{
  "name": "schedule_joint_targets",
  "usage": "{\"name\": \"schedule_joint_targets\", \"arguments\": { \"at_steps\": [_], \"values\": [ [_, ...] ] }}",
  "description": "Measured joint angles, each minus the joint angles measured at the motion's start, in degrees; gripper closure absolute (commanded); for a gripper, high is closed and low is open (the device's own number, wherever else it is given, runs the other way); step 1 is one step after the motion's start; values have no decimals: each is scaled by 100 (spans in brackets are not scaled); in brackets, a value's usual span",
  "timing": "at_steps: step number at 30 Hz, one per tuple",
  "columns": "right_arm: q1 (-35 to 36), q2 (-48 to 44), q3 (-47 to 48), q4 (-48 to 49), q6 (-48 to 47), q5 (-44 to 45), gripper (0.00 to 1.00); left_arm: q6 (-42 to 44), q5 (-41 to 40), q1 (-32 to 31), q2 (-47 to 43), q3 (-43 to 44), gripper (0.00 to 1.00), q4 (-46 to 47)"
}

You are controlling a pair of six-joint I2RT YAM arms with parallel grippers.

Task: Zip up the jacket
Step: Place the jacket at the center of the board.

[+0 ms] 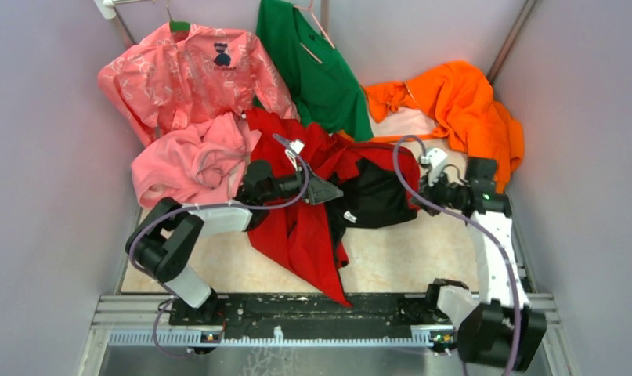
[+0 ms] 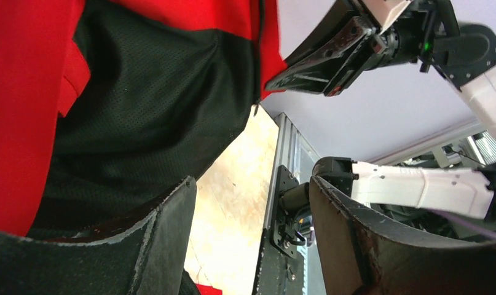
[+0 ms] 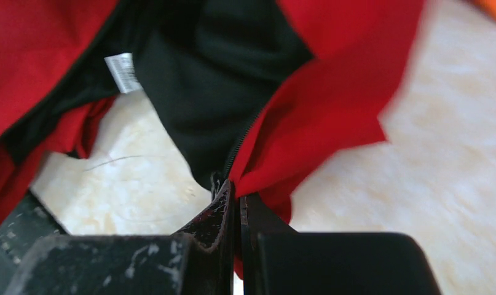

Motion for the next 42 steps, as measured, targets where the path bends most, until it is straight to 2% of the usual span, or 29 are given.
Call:
{"name": "schedule_joint_targets", "arguments": {
  "at_steps": [3, 9, 15, 20, 24, 29, 35, 42],
  "values": [
    [763, 820, 74, -4, -33, -85, 100, -70, 37, -70, 343, 199, 29, 68],
    [1368, 1574, 52, 199, 295, 92, 100, -70, 52, -122, 584, 216, 31, 205],
    [1563, 2494, 109, 396, 525, 621, 100, -83, 120, -243, 997, 407, 36, 358],
    [1252, 2295, 96, 358, 520, 693, 99, 52, 101, -603, 1366, 1034, 37, 33],
    [756, 1882, 26, 365, 459, 782, 93, 313, 11, -907, 1515, 1416, 38, -201],
    [704, 2028, 24, 280, 369, 920, 81, 595, -76, -1025, 1620, 1499, 37, -354],
    [697, 2240, -11, 229, 328, 1130, 66, 844, -173, -994, 1534, 1211, 36, -214],
    [555, 2238, -15, 229, 334, 1300, 55, 894, -184, -994, 1480, 935, 36, 76]
  ]
}}
